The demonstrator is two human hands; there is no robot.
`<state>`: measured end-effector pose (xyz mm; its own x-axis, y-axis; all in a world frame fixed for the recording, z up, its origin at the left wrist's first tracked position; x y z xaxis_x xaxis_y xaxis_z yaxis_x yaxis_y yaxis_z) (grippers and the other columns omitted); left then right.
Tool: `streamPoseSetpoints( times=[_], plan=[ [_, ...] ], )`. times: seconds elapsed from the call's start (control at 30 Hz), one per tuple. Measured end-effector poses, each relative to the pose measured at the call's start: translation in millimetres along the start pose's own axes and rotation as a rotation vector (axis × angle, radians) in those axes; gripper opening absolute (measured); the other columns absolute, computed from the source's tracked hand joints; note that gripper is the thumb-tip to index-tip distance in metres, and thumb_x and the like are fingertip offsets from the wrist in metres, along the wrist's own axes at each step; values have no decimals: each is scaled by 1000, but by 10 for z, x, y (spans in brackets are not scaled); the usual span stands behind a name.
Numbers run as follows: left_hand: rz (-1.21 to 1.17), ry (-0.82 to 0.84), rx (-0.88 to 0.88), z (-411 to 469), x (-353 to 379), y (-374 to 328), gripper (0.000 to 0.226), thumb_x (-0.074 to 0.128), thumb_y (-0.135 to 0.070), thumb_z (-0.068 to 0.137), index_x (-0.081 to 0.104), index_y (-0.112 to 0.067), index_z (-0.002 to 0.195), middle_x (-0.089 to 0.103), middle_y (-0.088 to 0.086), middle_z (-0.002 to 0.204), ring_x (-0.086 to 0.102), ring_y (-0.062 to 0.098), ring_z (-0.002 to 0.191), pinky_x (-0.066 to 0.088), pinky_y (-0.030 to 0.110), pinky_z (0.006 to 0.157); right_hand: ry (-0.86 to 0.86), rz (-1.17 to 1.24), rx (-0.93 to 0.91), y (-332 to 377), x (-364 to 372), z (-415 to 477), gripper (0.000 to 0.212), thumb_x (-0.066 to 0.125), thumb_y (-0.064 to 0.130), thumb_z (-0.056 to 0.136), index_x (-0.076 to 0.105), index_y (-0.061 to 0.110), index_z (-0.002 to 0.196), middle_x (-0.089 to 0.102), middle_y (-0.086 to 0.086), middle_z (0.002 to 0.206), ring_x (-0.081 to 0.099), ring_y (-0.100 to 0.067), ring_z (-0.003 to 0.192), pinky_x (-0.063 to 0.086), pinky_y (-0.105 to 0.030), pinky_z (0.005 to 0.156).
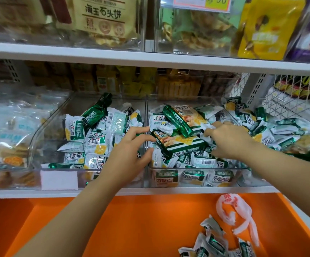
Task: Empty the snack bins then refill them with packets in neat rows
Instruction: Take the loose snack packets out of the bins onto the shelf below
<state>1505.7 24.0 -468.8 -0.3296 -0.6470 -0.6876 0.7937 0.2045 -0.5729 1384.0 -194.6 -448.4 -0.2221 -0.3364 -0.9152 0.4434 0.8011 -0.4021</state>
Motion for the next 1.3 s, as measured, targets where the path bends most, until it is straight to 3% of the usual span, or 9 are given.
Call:
streamPoseSetpoints(
  times=[0.27,0.43,0.57,0.7,0.9,0.97,1.07,1.17,1.3],
  plan=[
    [12,27,-38,-7,2,-17,23,59,-26,92,60,-30,115,37,-21,133,61,26,97,52,44,85,130,-80,-55,56,40,-4,79,71,25,81,27,33,146,28,-16,143,55,-31,101,42,-30,63],
    [16,35,-56,-16,-14,-55,23,58,-26,92,60,-29,116,37,-17,139,60,27,103,51,41,87,52,45,-40,16,27,-57,66,68,14,81,40,30,138,30,-14,140,57,-30,98,38,-29,61],
    [4,21,-53,-21,-13,-67,23,58,-25,93,60,-28,116,38,-15,140,52,10,115,46,30,86,1,140,-49,-34,-12,-113,60,70,19,76,46,30,130,30,-11,139,52,-28,89,37,-28,60],
    [13,25,-54,-12,-15,-49,22,59,-26,93,59,-31,114,36,-22,134,62,27,94,52,42,84,-80,233,-33,-162,-115,-234,59,75,28,73,48,31,125,31,-10,137,45,-25,77,41,-29,61],
    [47,-31,-61,-29,2,-131,23,56,-21,95,60,-25,116,36,-13,144,46,2,109,42,25,83,-225,513,1,-279,-243,-564,57,80,23,69,53,30,119,26,-5,145,57,-29,92,46,-34,72],
    [97,-47,-78,-68,29,-148,22,56,-21,94,61,-25,115,33,-11,148,45,5,101,46,30,79,-307,637,12,-333,-308,-712,54,79,19,69,55,30,116,27,-4,145,56,-33,102,44,-35,76],
    [269,-138,23,-201,83,-255,16,61,-15,90,66,-18,105,43,4,143,45,24,121,50,47,86,-372,813,-14,-362,-380,-1028,52,79,16,70,54,38,110,28,-1,145,38,-24,129,30,-25,88],
    [395,-183,239,-368,279,-476,21,49,-21,88,67,-15,96,56,10,126,50,30,114,36,62,101,-265,914,-77,-261,-248,-1381,54,81,17,70,51,43,107,24,7,145,24,-9,136,20,-16,90],
    [494,-146,318,-547,662,-588,31,50,-19,85,64,-18,113,60,5,122,58,30,114,4,62,114,-56,882,-159,-72,279,-1696,54,80,23,71,48,49,105,24,19,127,38,-18,125,36,-23,84]
  ],
)
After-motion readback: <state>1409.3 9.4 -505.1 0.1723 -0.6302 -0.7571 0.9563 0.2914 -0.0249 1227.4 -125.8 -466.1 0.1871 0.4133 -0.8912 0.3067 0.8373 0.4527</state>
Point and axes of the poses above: each hand's wrist, its own z-axis towards the middle knuckle, its own x-axis out of the palm, y = z × x, the point moved 6 cm from there along z, towards the middle knuckle
